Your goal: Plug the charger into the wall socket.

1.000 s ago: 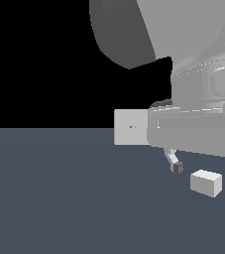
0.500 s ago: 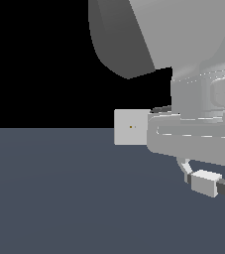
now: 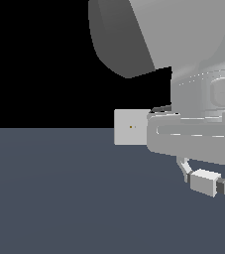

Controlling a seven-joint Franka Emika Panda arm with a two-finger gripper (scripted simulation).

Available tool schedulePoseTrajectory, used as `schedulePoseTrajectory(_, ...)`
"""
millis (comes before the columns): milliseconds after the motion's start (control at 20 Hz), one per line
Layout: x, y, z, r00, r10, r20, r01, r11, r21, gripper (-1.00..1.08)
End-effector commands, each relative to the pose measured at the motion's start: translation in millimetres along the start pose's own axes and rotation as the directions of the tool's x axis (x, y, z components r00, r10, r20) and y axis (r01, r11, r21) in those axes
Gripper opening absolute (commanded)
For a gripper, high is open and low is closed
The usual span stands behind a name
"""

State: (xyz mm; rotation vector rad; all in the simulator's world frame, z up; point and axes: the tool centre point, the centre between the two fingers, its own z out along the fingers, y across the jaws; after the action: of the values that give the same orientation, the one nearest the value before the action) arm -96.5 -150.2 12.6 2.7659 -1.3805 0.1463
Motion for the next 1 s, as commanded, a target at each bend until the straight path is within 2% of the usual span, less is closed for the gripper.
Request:
schedulePoseTrajectory(0,1.0,-2.2,-1.7,1.0,-0.017,-0.001,0.017,1.0,0.002,-1.0)
schedulePoseTrajectory(300,5.0,-14.5,-10.6,0.994,-0.114,-0.002,0.114,0.993,0.012,-1.0)
schedulePoseTrajectory(550,8.4,-31.8,-23.0,0.97,-0.245,-0.006,0.245,0.969,0.025,-1.0)
schedulePoseTrajectory(750,9.3,-50.0,-35.9,0.927,-0.376,-0.011,0.376,0.926,0.038,-1.0)
schedulePoseTrajectory(950,7.2,-69.0,-49.7,0.863,-0.505,-0.018,0.506,0.861,0.051,-1.0)
